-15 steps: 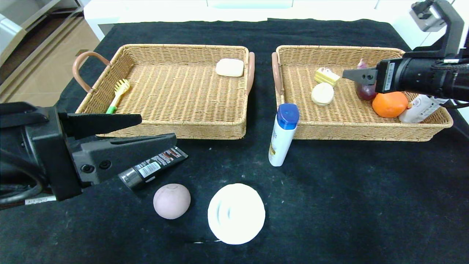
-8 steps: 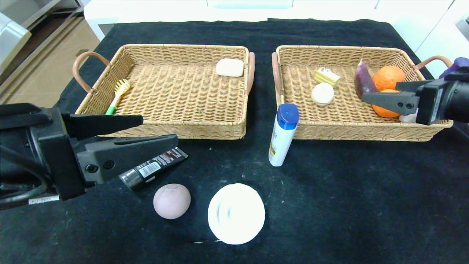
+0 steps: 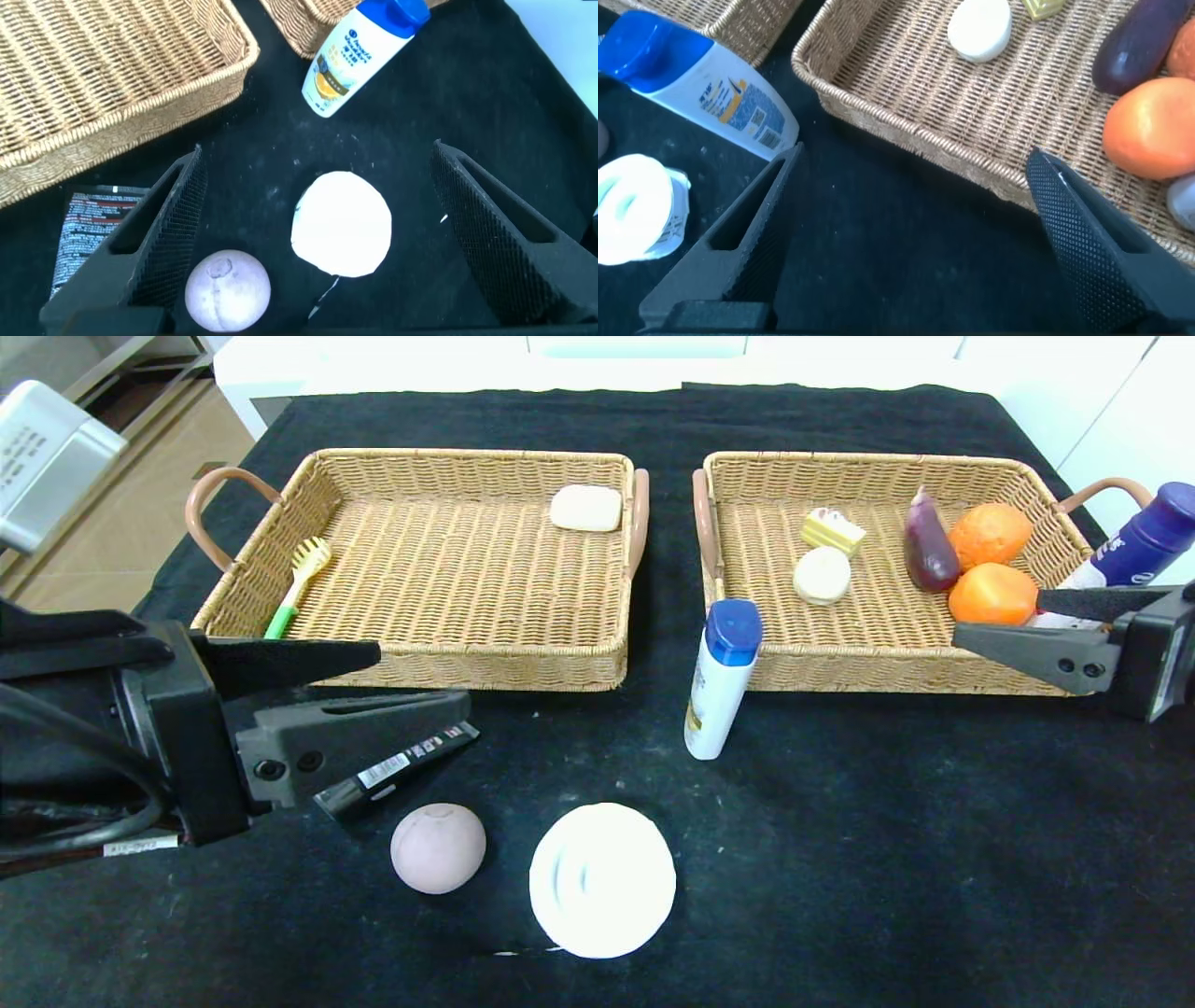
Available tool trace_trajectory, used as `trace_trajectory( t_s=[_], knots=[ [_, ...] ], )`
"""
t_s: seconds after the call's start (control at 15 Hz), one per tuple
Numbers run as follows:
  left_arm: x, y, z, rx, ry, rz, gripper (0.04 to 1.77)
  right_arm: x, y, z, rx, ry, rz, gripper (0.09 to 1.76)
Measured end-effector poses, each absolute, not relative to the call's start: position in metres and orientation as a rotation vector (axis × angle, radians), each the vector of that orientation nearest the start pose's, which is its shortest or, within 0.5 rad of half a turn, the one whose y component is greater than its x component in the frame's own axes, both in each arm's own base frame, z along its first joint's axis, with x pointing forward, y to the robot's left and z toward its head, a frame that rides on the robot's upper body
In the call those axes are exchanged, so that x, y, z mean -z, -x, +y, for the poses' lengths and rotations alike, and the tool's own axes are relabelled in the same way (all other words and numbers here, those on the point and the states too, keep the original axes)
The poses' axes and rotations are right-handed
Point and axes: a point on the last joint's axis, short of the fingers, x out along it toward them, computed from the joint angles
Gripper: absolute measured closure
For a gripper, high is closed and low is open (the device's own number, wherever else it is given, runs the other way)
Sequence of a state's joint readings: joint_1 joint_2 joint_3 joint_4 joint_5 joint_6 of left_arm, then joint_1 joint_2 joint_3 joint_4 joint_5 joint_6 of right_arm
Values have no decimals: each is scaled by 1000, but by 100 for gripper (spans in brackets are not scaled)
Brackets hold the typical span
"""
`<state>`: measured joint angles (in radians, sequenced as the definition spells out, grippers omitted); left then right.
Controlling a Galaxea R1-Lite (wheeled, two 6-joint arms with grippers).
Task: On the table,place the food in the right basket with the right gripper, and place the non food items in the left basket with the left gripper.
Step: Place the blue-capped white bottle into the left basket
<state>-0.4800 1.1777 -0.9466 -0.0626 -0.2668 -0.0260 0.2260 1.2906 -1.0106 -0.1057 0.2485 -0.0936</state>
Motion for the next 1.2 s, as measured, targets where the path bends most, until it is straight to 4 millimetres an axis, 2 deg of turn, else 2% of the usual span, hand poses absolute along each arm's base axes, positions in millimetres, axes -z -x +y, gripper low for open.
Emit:
trace_trajectory(
  t_s=[0.8, 1.0, 1.2],
  knots=[
    [-290, -152, -91, 756, 1, 203, 9, -288, -201, 52, -486, 90, 183, 15],
    [-289, -148, -100, 725, -14, 203, 9, -287, -202, 53, -485, 90, 186, 15],
    [-286, -140, -117, 663, -48, 205, 9, -287, -202, 52, -481, 89, 186, 15]
  ],
)
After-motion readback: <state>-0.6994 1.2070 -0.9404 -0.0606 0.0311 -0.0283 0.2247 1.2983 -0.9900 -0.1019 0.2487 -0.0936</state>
